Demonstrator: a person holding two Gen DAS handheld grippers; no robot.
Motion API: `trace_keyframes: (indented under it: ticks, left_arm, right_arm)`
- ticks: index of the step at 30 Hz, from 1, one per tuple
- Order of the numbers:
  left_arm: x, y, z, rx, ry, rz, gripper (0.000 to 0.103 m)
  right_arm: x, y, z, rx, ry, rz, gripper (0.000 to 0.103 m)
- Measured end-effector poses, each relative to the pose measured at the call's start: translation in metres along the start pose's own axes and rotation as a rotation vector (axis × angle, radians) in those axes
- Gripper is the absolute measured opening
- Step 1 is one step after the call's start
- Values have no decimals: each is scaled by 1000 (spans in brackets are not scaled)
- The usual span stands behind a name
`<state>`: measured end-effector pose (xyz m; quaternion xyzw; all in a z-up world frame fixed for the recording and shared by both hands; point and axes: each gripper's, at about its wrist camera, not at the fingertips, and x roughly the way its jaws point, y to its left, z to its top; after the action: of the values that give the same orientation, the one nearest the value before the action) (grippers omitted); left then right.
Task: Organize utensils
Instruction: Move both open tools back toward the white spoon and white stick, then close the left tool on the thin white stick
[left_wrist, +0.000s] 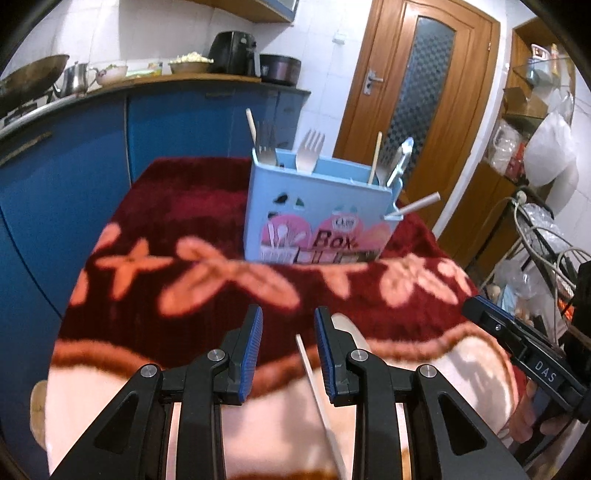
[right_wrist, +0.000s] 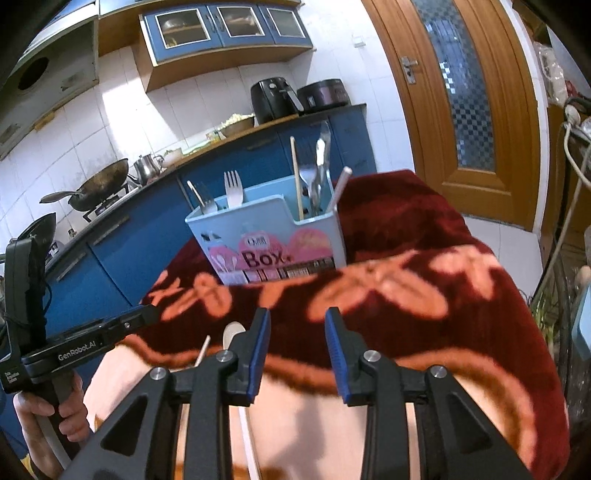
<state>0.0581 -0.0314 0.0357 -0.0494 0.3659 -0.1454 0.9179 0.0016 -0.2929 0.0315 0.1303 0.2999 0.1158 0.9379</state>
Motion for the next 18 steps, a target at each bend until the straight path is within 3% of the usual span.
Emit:
trace_keyframes:
  ticks: [18]
  left_arm:
    - [22,-12,-26,19,200,-7,29]
  right_arm:
    - [-8,-27,-23,38,45,-23,36]
